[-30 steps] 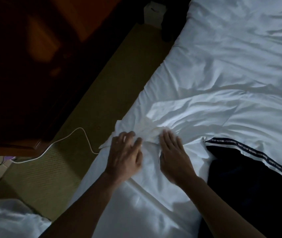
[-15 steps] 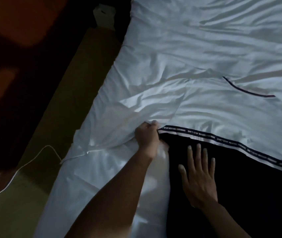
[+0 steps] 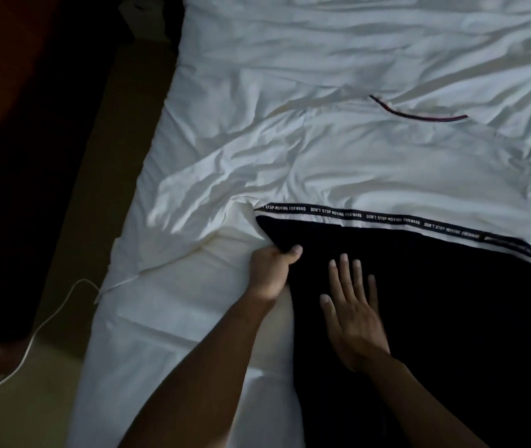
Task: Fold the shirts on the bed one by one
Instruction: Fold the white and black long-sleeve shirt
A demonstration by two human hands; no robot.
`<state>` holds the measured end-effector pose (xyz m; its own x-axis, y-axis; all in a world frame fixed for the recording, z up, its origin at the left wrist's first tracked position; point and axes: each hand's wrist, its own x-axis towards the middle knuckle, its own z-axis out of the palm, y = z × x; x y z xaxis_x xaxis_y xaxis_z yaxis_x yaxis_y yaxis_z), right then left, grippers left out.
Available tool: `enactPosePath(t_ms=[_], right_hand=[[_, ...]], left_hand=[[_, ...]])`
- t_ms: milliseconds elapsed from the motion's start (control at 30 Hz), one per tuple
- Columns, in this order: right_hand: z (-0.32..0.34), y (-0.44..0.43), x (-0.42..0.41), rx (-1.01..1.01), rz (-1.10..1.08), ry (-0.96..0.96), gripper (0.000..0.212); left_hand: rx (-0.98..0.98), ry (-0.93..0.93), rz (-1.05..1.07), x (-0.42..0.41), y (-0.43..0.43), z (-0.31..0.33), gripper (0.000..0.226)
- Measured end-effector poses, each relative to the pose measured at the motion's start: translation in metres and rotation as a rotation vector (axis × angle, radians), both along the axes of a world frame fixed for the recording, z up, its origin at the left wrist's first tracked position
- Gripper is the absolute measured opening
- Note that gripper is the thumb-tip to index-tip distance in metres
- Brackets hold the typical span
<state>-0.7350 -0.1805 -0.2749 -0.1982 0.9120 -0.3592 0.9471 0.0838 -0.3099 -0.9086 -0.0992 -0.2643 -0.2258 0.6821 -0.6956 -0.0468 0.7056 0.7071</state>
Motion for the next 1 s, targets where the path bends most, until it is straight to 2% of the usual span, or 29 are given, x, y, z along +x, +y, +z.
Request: enactPosePath(t_ms=[100, 167, 233, 333, 400, 567, 633, 733, 800, 900, 933, 1000], right_hand=[[0.01, -0.023, 0.014, -0.031, 0.047, -0.017, 0.067], [0.018, -0.046, 0.027, -0.028, 0.051, -0.038, 0.066], [0.022, -0.071, 0.041, -0.025, 0.045, -0.06, 0.067], [0.026, -0.098, 0.056, -0.034, 0.036, -0.074, 0.067], [0.029, -0.113, 0.062, -0.032, 0.022, -0.063, 0.067], [0.037, -0.145, 0.073, -0.047, -0.001, -0.064, 0.069], [0.039, -0.156, 0.077, -0.04, 0.005, -0.07, 0.07], [0.037, -0.171, 0.082, -0.036, 0.016, -0.071, 0.071], [0.036, -0.179, 0.087, -0.022, 0.026, -0.065, 0.071], [0.038, -0.191, 0.098, -0.02, 0.062, -0.077, 0.069], [0.04, -0.194, 0.103, 0.002, 0.062, -0.082, 0.068], [0.049, -0.197, 0.114, 0.073, -0.011, -0.055, 0.065]], left_hand=[[0.028, -0.103, 0.21, 0.001, 0.003, 0.002, 0.005], [0.053, -0.094, 0.245, 0.004, -0.004, 0.004, 0.007], [0.05, -0.161, 0.201, 0.008, -0.017, 0.011, 0.015], [-0.004, -0.362, 0.045, 0.008, -0.044, 0.024, 0.035], [-0.029, -0.407, -0.033, 0.006, -0.07, 0.029, 0.041], [0.013, -0.26, 0.174, -0.02, -0.127, 0.03, 0.053], [-0.026, -0.287, 0.132, -0.03, -0.149, 0.036, 0.057], [-0.072, -0.246, -0.016, -0.027, -0.181, 0.054, 0.038], [0.027, -0.194, 0.11, -0.021, -0.198, 0.061, 0.028], [0.109, -0.209, 0.363, -0.017, -0.213, 0.072, 0.027], [0.097, -0.21, 0.366, -0.017, -0.218, 0.073, 0.03], [0.03, -0.165, 0.23, -0.02, -0.226, 0.076, 0.037]])
